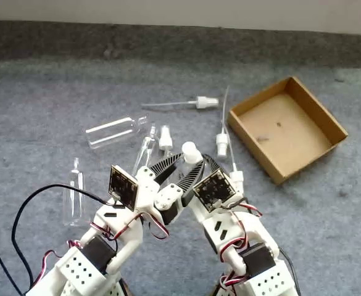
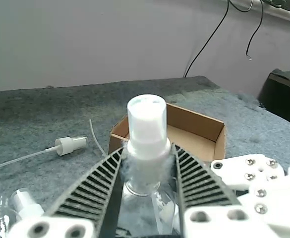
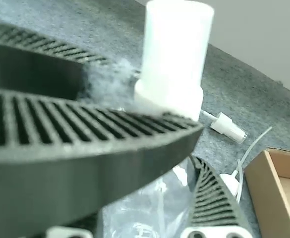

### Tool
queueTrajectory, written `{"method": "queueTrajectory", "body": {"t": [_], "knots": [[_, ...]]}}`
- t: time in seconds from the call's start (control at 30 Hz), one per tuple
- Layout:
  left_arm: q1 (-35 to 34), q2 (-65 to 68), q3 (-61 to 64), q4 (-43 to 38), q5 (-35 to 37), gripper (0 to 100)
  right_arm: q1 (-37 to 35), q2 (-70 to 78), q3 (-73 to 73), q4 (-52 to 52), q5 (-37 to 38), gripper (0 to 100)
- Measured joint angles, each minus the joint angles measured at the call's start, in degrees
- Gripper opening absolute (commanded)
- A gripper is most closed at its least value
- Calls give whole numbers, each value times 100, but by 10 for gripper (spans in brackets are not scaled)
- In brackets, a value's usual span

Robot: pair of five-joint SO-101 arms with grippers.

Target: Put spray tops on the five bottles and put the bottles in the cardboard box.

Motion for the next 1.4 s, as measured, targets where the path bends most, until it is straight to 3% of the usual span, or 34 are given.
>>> {"method": "queueTrajectory", "body": {"t": [0.9,1.17,1.4], "knots": [[185,-79,9,527,-563,12,18,9,0,9,501,73],[185,-79,9,545,-563,218,26,9,0,9,501,73],[-97,-18,9,545,-536,245,26,9,0,9,501,73]]}}
